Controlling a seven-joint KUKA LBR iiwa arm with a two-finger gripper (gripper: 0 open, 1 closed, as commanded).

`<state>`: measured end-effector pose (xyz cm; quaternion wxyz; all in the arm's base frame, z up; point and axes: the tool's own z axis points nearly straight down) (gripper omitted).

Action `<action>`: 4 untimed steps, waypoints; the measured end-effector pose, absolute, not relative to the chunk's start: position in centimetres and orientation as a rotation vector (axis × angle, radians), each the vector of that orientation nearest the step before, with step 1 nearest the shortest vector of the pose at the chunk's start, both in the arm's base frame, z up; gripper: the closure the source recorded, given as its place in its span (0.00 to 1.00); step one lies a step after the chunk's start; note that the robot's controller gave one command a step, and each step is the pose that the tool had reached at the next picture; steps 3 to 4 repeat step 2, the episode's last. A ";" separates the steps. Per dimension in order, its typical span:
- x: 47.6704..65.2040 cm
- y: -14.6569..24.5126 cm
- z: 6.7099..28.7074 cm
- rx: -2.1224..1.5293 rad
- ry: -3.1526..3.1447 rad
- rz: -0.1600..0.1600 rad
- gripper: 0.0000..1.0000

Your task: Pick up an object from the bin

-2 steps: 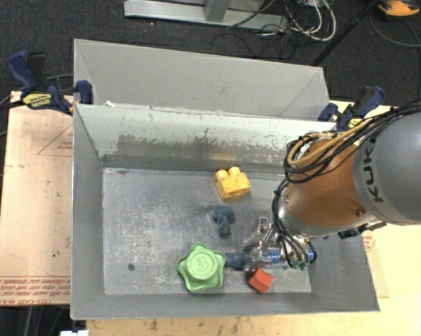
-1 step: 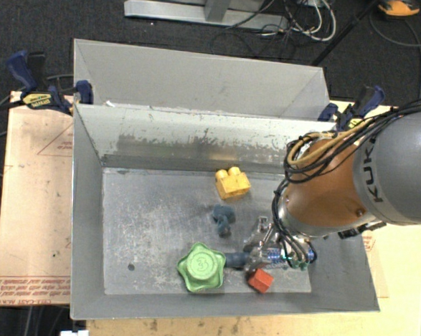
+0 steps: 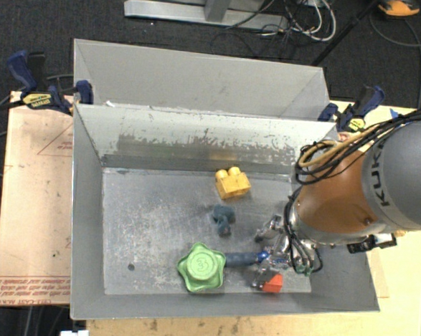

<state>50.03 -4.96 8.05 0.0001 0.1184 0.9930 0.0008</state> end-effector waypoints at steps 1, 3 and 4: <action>50.0 -4.9 8.2 0.374 3.120 0.004 1.00; 52.2 -5.1 21.6 0.447 3.101 0.002 1.00; 52.2 -5.1 21.6 0.447 3.101 0.002 1.00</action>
Offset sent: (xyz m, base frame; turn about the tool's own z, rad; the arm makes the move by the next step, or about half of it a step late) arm 0.0000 0.0000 0.0000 0.0000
